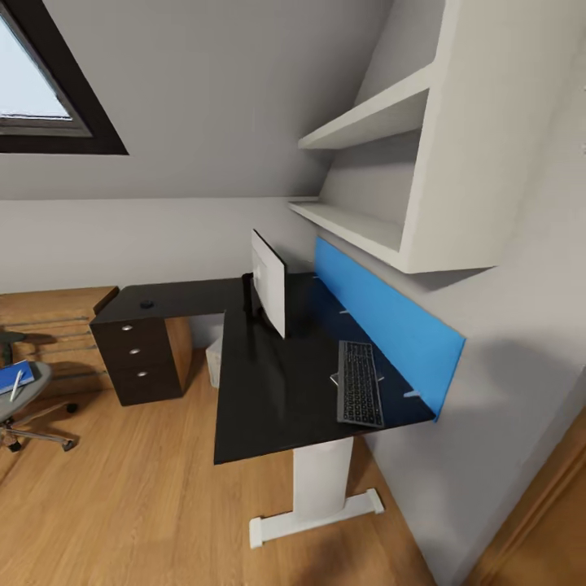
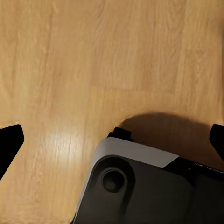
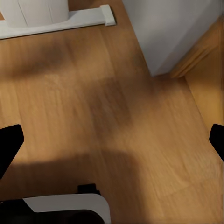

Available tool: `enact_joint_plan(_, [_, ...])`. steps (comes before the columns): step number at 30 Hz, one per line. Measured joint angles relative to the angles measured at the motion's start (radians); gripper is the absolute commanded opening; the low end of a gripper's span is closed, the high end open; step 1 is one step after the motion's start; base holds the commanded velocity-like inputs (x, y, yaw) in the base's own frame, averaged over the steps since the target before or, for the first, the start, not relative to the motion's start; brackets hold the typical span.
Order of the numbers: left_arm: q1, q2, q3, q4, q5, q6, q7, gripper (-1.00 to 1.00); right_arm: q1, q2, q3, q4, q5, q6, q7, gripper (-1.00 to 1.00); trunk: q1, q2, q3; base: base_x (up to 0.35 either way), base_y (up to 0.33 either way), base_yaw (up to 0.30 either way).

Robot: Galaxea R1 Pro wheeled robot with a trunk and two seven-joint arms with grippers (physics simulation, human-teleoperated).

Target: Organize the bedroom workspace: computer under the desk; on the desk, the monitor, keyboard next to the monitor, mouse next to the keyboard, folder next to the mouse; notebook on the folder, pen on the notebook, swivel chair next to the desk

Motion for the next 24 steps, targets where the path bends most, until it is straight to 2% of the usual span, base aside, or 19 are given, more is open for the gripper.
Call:
enact_joint_plan(4, [0.000, 0.001, 0.001, 0.000, 0.003, 0.000, 0.000, 1.00, 0.000, 0.001, 0.000, 0.000, 0.000, 0.000, 0.000, 1.00, -0.016, 0.028, 0.013, -0.082, -0.152, 0.263])
enact_joint_plan(17, [0.000, 0.001, 0.001, 0.000, 0.004, 0.000, 0.000, 1.00, 0.000, 0.001, 0.000, 0.000, 0.000, 0.000, 0.000, 1.00, -0.066, 0.119, 0.053, -0.004, -0.008, 0.251])
enact_joint_plan(24, [0.000, 0.002, 0.001, 0.000, 0.002, 0.000, -0.004, 1.00, 0.000, 0.000, 0.000, 0.000, 0.000, 0.000, -0.001, 1.00, -0.066, 0.119, 0.054, 0.000, 0.000, 0.098])
